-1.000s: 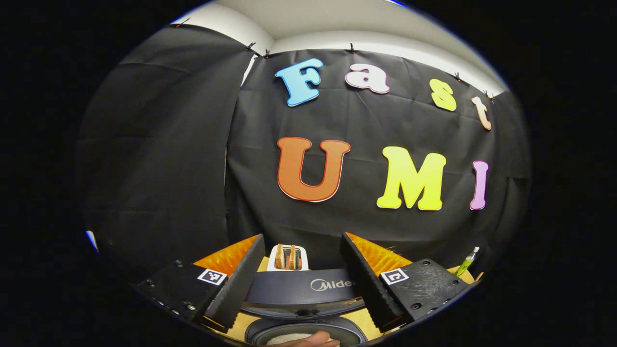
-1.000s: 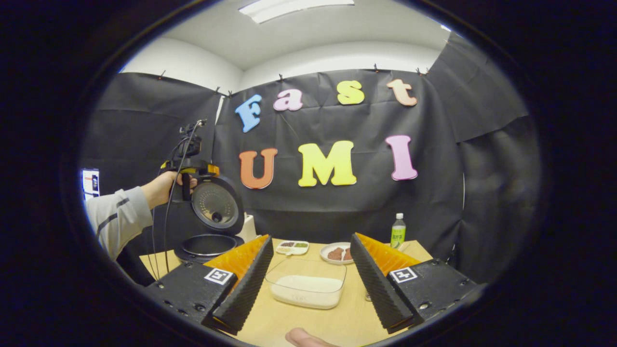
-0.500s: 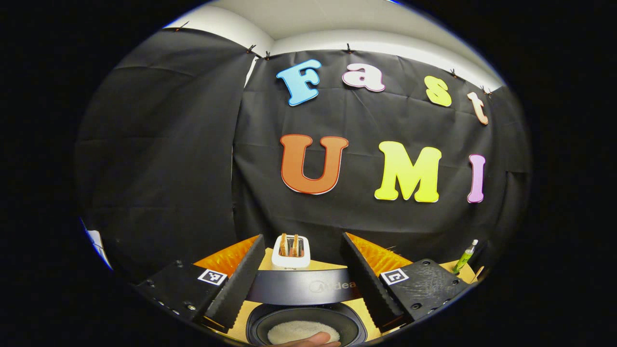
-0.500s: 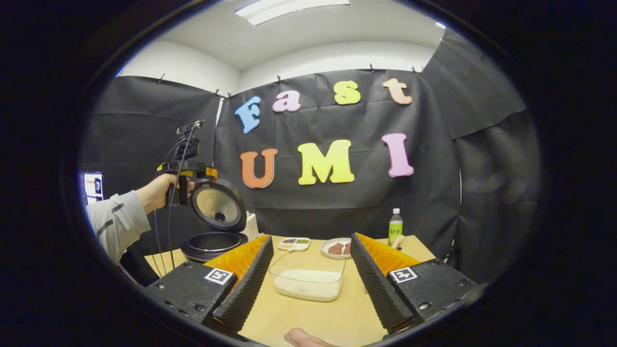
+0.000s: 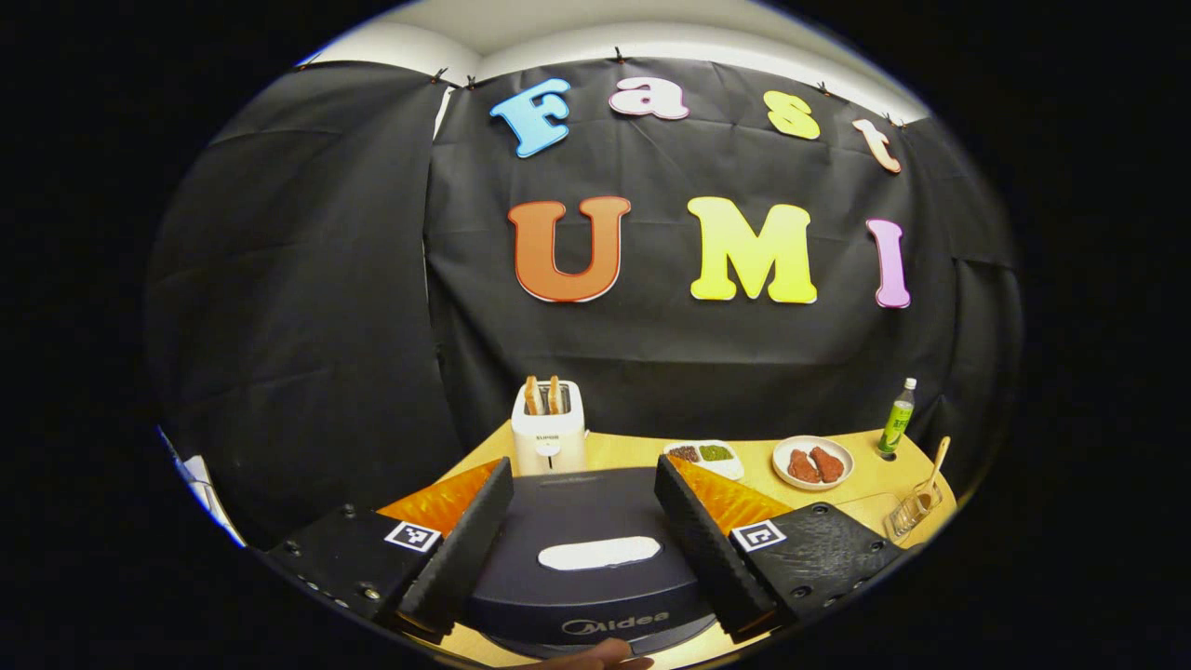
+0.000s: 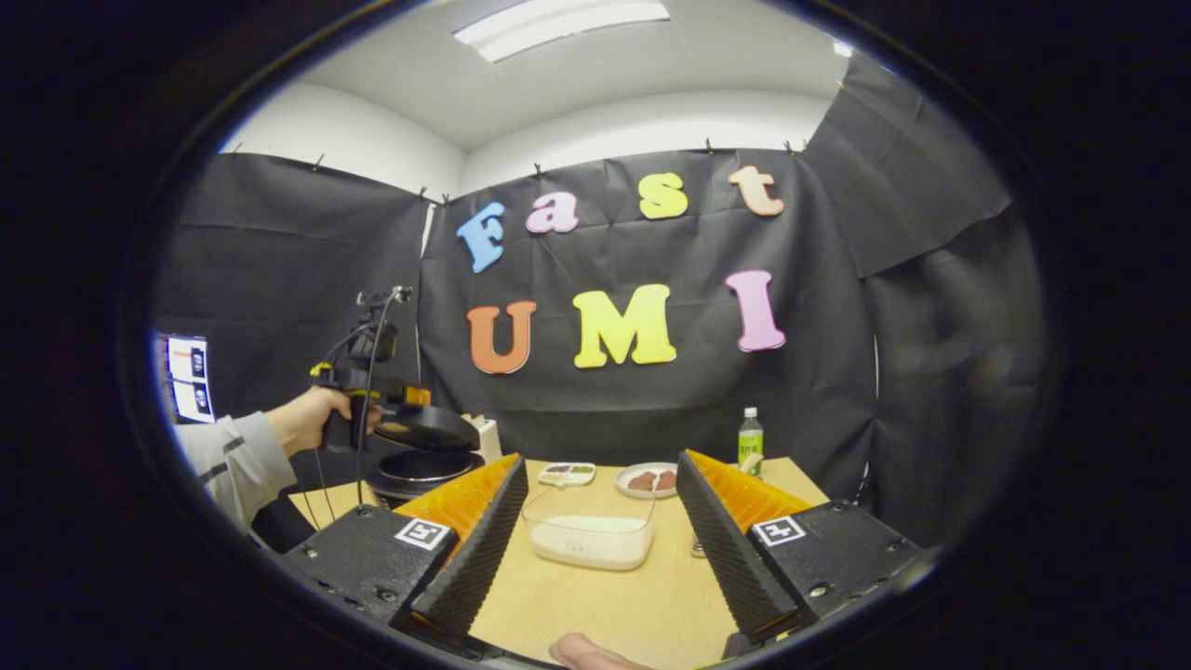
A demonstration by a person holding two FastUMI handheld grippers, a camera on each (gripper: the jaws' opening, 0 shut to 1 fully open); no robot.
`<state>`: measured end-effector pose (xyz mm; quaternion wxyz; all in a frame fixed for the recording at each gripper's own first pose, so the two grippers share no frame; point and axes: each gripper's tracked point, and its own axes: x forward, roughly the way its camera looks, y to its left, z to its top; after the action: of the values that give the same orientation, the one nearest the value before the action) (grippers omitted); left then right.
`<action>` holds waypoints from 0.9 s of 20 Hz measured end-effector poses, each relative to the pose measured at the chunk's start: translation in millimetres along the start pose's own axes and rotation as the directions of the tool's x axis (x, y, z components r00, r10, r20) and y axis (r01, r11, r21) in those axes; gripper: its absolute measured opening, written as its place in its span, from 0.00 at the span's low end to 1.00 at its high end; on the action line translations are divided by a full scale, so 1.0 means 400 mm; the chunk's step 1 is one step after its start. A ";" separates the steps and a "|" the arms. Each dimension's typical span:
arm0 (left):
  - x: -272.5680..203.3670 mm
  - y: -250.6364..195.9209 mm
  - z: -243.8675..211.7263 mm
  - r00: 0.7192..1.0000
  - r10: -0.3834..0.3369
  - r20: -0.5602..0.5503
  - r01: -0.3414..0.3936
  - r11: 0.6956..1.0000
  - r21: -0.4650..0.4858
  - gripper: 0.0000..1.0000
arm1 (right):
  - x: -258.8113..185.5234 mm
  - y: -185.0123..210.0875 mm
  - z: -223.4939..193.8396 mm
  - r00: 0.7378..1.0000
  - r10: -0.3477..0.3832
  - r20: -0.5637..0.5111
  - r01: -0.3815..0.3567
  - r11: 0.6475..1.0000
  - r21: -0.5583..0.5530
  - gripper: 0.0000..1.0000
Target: Close the left gripper, press the button to open the rice cooker; take a wooden spoon from the chopstick holder with the right hand, scoop a spoonful of rice and pour it into the rice cooker, then put the wooden spoon back into the chopstick holder.
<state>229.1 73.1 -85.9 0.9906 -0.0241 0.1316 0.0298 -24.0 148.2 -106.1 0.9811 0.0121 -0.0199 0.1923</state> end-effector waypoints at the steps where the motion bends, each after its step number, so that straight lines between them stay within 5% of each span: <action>1: -0.006 -0.008 -0.037 1.000 -0.003 -0.011 0.003 1.000 0.008 0.96 | -0.010 0.007 0.006 1.000 0.001 0.006 -0.001 1.000 -0.007 0.99; 11: -0.034 -0.007 -0.164 1.000 -0.015 -0.003 0.015 1.000 -0.018 0.96 | -0.016 0.160 0.012 0.996 0.090 0.010 -0.089 0.994 -0.067 1.00; 18: -0.049 -0.016 -0.241 0.999 -0.041 0.036 0.041 0.999 0.010 0.97 | 0.009 0.181 -0.018 0.995 0.095 -0.032 -0.097 0.993 -0.070 0.99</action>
<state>185.6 60.3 -173.3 0.9933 -0.0218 0.1135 0.0095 -48.0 216.9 -111.9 0.9707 -0.0267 -0.0135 0.2384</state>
